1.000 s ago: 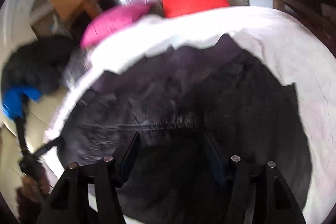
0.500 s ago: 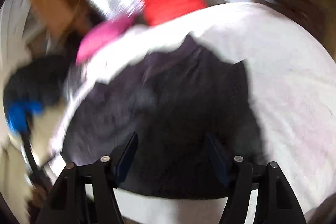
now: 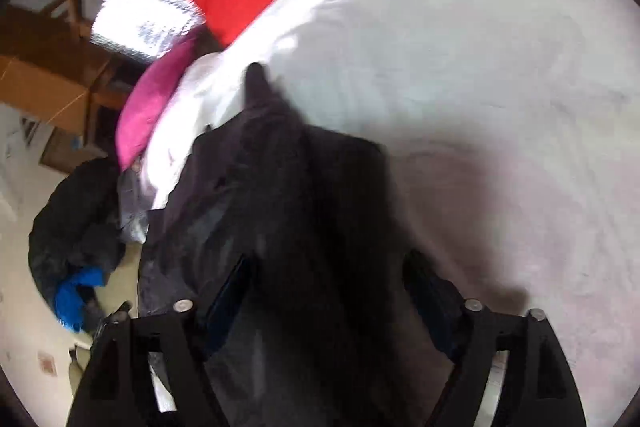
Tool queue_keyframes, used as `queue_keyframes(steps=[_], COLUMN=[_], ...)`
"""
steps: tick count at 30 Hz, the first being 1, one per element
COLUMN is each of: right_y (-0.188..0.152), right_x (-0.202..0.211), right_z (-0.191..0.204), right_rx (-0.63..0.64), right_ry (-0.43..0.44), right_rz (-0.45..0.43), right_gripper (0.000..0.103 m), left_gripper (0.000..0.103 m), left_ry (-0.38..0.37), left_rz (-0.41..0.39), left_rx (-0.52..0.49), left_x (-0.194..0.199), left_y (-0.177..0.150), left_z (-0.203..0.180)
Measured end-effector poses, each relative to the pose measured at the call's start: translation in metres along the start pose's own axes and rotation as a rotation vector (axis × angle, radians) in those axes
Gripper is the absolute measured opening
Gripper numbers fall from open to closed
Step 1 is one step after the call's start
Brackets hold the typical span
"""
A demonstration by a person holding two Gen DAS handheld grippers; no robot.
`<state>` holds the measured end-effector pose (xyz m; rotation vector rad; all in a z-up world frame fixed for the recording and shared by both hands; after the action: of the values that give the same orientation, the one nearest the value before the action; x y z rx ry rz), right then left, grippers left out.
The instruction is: Fold large clothes
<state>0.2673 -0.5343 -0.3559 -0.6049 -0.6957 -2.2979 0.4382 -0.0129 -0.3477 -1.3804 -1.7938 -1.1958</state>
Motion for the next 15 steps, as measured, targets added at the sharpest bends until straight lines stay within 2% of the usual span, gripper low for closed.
queue_keyframes(steps=[2, 5, 8, 10, 12, 13, 14, 15], right_y=[-0.001, -0.005, -0.009, -0.012, -0.014, -0.015, -0.015, -0.014], right_x=[-0.014, -0.027, -0.037, -0.045, -0.049, -0.048, -0.047, -0.044], right_z=[0.008, 0.025, 0.039, 0.037, 0.038, 0.04, 0.041, 0.043], right_rx=[0.041, 0.111, 0.199, 0.247, 0.302, 0.319, 0.326, 0.331], right_ry=[-0.004, -0.001, -0.02, -0.074, -0.13, -0.153, -0.166, -0.182], right_rz=[0.013, 0.033, 0.037, 0.041, 0.037, 0.026, 0.014, -0.006], right_gripper=[0.091, 0.091, 0.091, 0.09, 0.087, 0.081, 0.067, 0.061], left_gripper=[0.096, 0.096, 0.095, 0.091, 0.078, 0.07, 0.059, 0.051], left_ry=[0.02, 0.022, -0.025, 0.02, 0.071, 0.063, 0.047, 0.046], left_rz=[-0.004, -0.013, -0.025, -0.012, -0.01, -0.019, -0.025, -0.036], left_rx=[-0.023, -0.095, -0.148, -0.191, -0.22, -0.216, -0.201, -0.19], left_x=[-0.006, -0.006, -0.007, -0.018, -0.029, -0.029, -0.028, -0.027], left_y=[-0.001, -0.003, -0.009, -0.015, -0.019, -0.018, -0.016, -0.015], left_z=[-0.006, -0.024, -0.045, -0.054, -0.06, -0.065, -0.067, -0.067])
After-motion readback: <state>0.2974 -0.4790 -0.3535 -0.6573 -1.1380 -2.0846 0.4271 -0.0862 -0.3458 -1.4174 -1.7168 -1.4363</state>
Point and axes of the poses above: each gripper's, at about its wrist camera, not at the fingertips, and x roughly against the way its jaws point, z to its left, y to its top, the point moved 8 cm from there along -x, roughly the way its jaws point, and after that the axes turned 10 degrees about y, right-handed, at the moved point
